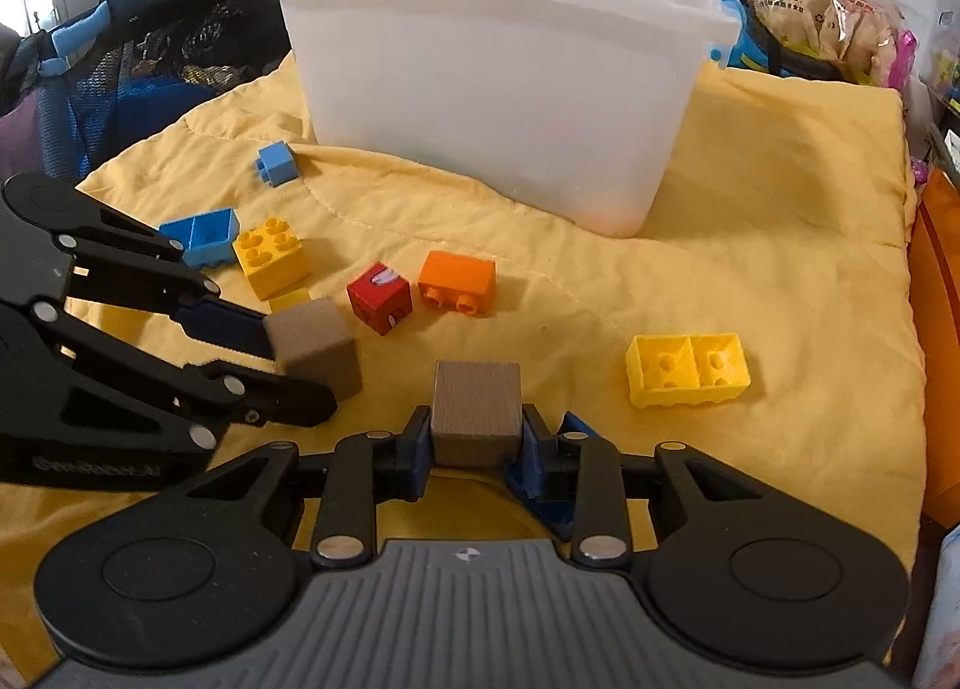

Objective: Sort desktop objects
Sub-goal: 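Open the right gripper over the bin while the left gripper carries the tan cube there, then grasp another brown cube with the right gripper while the left gripper holds the tan cube, then carry the brown cube over the bin and open both grippers, then grasp the long blue brick with the left gripper while the right gripper grasps the blue curved piece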

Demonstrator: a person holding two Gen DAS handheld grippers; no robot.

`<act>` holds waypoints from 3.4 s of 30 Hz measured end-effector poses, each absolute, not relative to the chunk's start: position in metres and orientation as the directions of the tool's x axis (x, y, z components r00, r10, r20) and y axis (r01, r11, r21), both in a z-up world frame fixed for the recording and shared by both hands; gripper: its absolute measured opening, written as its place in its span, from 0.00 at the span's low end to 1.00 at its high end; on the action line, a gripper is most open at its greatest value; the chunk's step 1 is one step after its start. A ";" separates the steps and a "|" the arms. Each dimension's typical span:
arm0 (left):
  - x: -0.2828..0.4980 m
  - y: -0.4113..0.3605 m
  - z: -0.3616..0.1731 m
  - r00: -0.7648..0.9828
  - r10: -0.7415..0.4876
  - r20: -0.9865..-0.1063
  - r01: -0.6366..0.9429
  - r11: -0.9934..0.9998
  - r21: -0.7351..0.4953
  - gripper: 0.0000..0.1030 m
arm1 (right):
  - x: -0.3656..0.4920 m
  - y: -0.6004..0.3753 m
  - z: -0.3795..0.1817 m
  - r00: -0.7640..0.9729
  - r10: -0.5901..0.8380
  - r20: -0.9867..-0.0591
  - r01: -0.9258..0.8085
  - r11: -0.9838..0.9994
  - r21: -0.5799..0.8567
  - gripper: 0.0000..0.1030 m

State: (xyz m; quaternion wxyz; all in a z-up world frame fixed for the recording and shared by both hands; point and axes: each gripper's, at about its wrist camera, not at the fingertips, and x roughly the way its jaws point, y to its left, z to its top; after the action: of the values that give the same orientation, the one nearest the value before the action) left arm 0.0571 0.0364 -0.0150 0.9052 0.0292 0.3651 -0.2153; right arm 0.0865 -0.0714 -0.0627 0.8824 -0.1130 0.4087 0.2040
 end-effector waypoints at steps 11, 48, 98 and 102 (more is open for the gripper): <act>0.128 0.073 0.096 0.876 -0.274 -0.398 0.311 0.950 0.031 0.31 | 0.132 -0.063 0.074 0.828 0.307 -0.469 -0.388 0.918 -0.083 0.28; 0.143 0.085 0.090 0.866 -0.289 -0.407 0.316 0.949 0.000 0.32 | 0.246 -0.138 -0.076 0.661 0.084 -0.745 -0.194 0.979 -0.062 0.41; 0.042 0.074 -0.064 0.764 -0.060 -0.642 0.349 0.876 0.334 0.40 | 0.055 -0.050 -0.050 0.656 0.248 -0.713 -0.373 0.928 -0.020 0.56; 0.055 0.083 -0.075 0.705 -0.111 -0.700 0.418 0.863 0.284 0.33 | 0.052 -0.052 -0.051 0.652 0.243 -0.718 -0.365 0.931 -0.016 0.58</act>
State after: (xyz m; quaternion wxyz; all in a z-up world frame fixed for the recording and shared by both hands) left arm 0.0548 0.0828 -0.0753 0.8978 0.2161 0.3545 -0.1473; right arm 0.0525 -0.0521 -0.0505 0.9054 -0.0797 0.3816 0.1680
